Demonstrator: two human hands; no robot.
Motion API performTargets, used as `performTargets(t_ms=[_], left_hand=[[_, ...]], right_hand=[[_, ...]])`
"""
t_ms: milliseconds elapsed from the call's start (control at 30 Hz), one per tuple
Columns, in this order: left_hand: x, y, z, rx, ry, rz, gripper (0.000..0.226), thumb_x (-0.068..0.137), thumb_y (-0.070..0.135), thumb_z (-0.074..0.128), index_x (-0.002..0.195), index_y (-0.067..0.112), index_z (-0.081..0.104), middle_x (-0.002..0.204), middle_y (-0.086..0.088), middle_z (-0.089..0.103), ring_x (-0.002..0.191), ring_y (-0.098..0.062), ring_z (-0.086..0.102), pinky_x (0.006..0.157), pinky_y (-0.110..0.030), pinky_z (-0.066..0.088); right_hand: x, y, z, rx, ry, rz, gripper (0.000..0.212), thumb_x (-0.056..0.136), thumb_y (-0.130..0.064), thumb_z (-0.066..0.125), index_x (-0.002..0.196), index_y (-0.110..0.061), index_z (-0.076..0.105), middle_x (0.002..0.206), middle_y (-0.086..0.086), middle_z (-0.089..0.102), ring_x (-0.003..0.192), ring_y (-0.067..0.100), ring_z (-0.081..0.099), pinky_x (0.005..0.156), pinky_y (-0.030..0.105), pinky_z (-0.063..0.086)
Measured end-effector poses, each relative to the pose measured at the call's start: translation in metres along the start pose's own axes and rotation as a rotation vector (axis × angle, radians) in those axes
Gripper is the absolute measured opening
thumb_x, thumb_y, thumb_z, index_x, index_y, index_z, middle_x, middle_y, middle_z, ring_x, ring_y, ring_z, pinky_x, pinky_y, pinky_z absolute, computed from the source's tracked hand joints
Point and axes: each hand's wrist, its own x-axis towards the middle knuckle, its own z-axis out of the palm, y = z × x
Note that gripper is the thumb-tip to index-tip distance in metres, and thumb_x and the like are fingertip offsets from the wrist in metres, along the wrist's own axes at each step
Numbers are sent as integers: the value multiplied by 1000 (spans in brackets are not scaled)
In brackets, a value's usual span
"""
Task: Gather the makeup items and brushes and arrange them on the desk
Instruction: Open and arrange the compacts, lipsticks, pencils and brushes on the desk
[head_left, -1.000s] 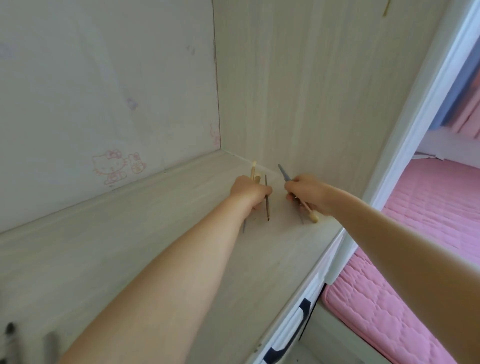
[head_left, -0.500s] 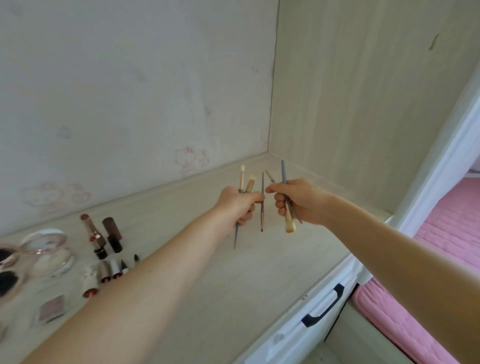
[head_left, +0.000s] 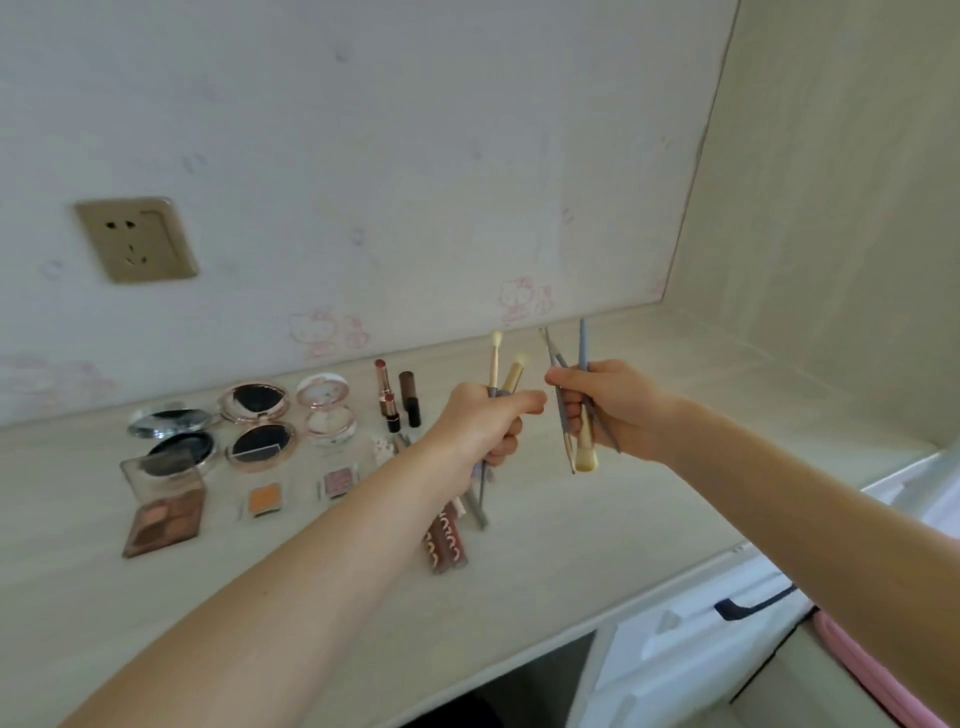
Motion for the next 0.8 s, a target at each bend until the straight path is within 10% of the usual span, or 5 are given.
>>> performTargets(t_ms=[667,800], left_hand=[[-140,-61,-181,-451,109,-28,31,100,34,44,96,6,57,55,-1,38,45,-16,42,43,-24,37],[-152,-66,-194,-244,116,6,28,101,28,44,110,5,57,57,2,39,41,-11,30,39,-19,24]], right_hand=[[-46,31,191,-11,-266,93,11,95,-11,55,86,-12,48,50,-6,25,39,6,22,35,18,25],[-42,33,213,-63,-320,157,10,93,-12,59,86,-10,52,50,-7,25,38,6,22,33,17,25]])
